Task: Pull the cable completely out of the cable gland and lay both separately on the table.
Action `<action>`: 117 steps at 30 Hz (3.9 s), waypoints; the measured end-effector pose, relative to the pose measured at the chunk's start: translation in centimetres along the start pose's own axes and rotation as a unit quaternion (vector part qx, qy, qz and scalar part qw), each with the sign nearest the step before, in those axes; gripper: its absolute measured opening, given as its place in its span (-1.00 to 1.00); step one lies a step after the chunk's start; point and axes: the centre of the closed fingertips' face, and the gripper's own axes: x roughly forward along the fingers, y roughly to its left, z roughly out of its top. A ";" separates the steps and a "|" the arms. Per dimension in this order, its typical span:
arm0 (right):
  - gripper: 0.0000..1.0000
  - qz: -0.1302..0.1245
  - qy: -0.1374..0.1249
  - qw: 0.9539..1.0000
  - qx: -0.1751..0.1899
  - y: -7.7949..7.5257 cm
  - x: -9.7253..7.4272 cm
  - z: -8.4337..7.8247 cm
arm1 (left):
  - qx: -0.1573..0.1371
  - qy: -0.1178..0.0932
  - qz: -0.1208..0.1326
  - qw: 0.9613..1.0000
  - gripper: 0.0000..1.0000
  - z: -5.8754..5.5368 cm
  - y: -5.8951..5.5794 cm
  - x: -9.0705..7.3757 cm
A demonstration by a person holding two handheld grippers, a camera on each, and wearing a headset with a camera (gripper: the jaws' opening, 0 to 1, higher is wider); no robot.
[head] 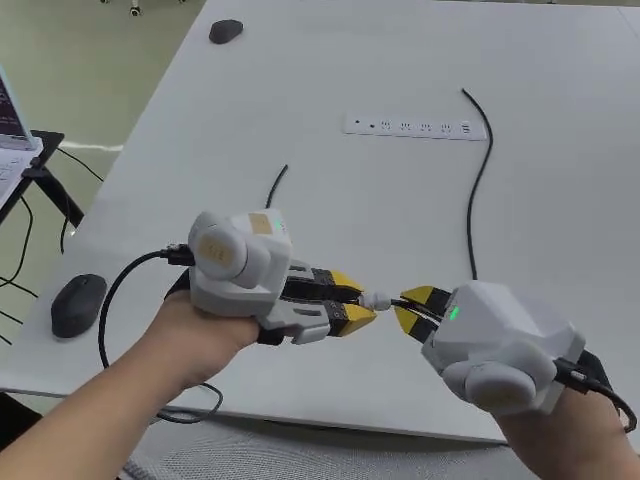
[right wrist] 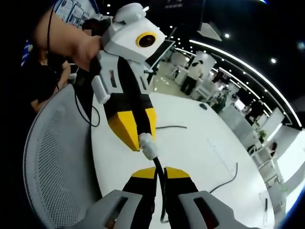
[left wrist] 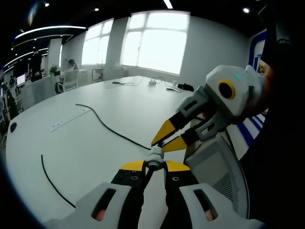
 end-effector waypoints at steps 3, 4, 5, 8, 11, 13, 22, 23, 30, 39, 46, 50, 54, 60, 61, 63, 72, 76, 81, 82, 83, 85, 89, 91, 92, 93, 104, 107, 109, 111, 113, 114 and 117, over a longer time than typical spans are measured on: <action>-1.00 0.004 -0.006 1.000 0.028 -0.1 0.0 -0.1 | 0.003 0.001 0.001 1.000 -0.70 0.1 0.0 0.1; -1.00 0.003 -0.005 0.999 0.031 -0.3 -0.1 -0.2 | 0.005 0.000 0.001 1.000 -0.70 0.1 0.0 0.1; -1.00 0.003 -0.006 0.999 0.035 -0.3 -0.1 -0.3 | 0.008 0.000 0.002 1.000 -0.70 0.2 0.0 0.1; -1.00 0.000 -0.006 0.999 0.050 -0.7 -0.1 -0.8 | 0.010 0.000 0.003 1.000 -0.70 0.4 0.1 0.1; -1.00 -0.002 -0.004 0.998 0.070 -0.9 -0.2 -1.4 | 0.010 -0.002 0.003 1.000 -0.70 0.5 0.1 0.1; -1.00 -0.004 -0.002 0.997 0.077 -1.2 -0.2 -1.8 | 0.011 -0.002 0.004 1.000 -0.70 0.5 0.1 0.0; -1.00 -0.018 0.017 0.990 0.141 -2.3 -0.3 -4.3 | 0.003 -0.010 0.003 1.000 -0.70 0.5 0.3 -0.2; -1.00 -0.020 0.019 0.988 0.150 -2.4 -0.3 -4.7 | 0.004 -0.010 0.003 1.000 -0.70 0.5 0.3 -0.2; -1.00 -0.029 0.036 0.964 0.264 -2.5 0.0 -7.1 | 0.005 -0.012 0.003 1.000 -0.70 0.5 0.4 -0.3; -1.00 -0.030 0.055 0.946 0.318 -2.0 0.3 -8.6 | 0.008 -0.008 0.002 1.000 -0.70 0.1 0.4 -0.3; -1.00 -0.033 0.049 0.951 0.304 -2.0 0.2 -8.2 | 0.007 -0.006 0.004 1.000 -0.70 -0.2 0.7 -0.5; -0.99 -0.032 0.044 0.949 0.310 -2.1 0.0 -8.1 | 0.007 -0.007 0.006 1.000 -0.70 -0.1 0.9 -0.6; -0.98 -0.031 0.041 0.954 0.296 -2.2 -0.4 -7.9 | 0.005 -0.009 0.008 1.000 -0.70 0.1 0.9 -0.6; -0.96 -0.032 0.042 0.960 0.274 -2.3 -0.7 -7.8 | 0.001 -0.008 0.009 1.000 -0.70 -0.1 0.9 -0.6; -0.95 -0.032 0.043 0.963 0.266 -2.4 -0.8 -7.7 | -0.001 -0.007 0.009 1.000 -0.70 -0.1 0.9 -0.6; -0.95 -0.031 0.042 0.969 0.241 -2.4 -1.1 -7.4 | 0.000 -0.007 0.010 1.000 -0.70 0.0 1.0 -0.7; -0.74 -0.015 0.030 0.992 0.121 -1.9 -2.2 -3.9 | -0.003 -0.007 0.010 1.000 -0.70 -0.1 0.9 -0.7; -0.75 -0.001 0.020 0.997 0.073 -1.2 -1.6 -1.4 | -0.002 -0.007 0.005 1.000 -0.70 -0.2 0.6 -0.5; -0.78 0.015 0.026 0.999 0.010 0.2 -0.3 -0.1 | 0.006 0.004 0.002 1.000 -0.70 -0.6 0.4 -0.4; -0.79 0.017 0.028 0.999 0.000 0.4 -0.1 -0.1 | 0.005 0.004 0.002 1.000 -0.70 -0.6 0.4 -0.3; -0.82 0.016 0.027 0.999 -0.012 0.5 0.1 0.0 | 0.004 0.004 0.002 1.000 -0.70 -0.7 0.4 -0.3; -0.85 0.016 0.023 0.999 -0.018 0.7 0.2 0.4 | 0.004 0.006 -0.001 1.000 -0.70 -0.7 0.2 -0.3; -0.88 0.023 0.025 0.999 -0.032 1.2 0.5 0.7 | 0.009 0.012 -0.001 1.000 -0.70 -1.0 0.2 -0.2; -0.91 0.023 0.025 0.999 -0.036 1.2 0.5 0.7 | 0.011 0.013 0.000 1.000 -0.70 -1.0 0.2 -0.1; -0.93 0.025 0.025 0.999 -0.037 1.3 0.6 0.7 | 0.011 0.012 -0.001 1.000 -0.70 -1.0 0.2 -0.1; -0.94 0.025 0.028 0.999 -0.037 1.3 0.6 0.6 | 0.010 0.012 -0.001 1.000 -0.70 -1.0 0.1 0.0; -1.00 0.023 0.020 0.999 -0.023 1.3 0.5 0.0 | 0.020 0.017 -0.002 1.000 -0.70 -1.0 0.0 0.3; -1.00 0.021 0.024 1.000 -0.001 1.1 0.5 -0.4 | 0.021 0.018 -0.002 1.000 -0.70 -1.0 0.1 0.4; -1.00 0.021 0.024 0.999 0.009 0.9 0.5 -0.7 | 0.021 0.019 -0.001 1.000 -0.70 -0.9 0.1 0.5; -1.00 0.019 0.023 0.999 0.017 0.8 0.5 -0.8 | 0.021 0.018 0.000 1.000 -0.70 -0.8 0.2 0.5; -1.00 0.015 0.026 0.999 0.031 0.5 0.4 -1.2 | 0.020 0.017 0.002 1.000 -0.70 -0.7 0.2 0.5; -1.00 0.012 0.027 0.999 0.038 0.3 0.4 -1.3 | 0.020 0.016 0.003 1.000 -0.70 -0.7 0.3 0.5; -1.00 0.007 0.031 0.999 0.043 0.1 0.4 -1.9 | 0.020 0.014 0.004 1.000 -0.70 -0.5 0.4 0.5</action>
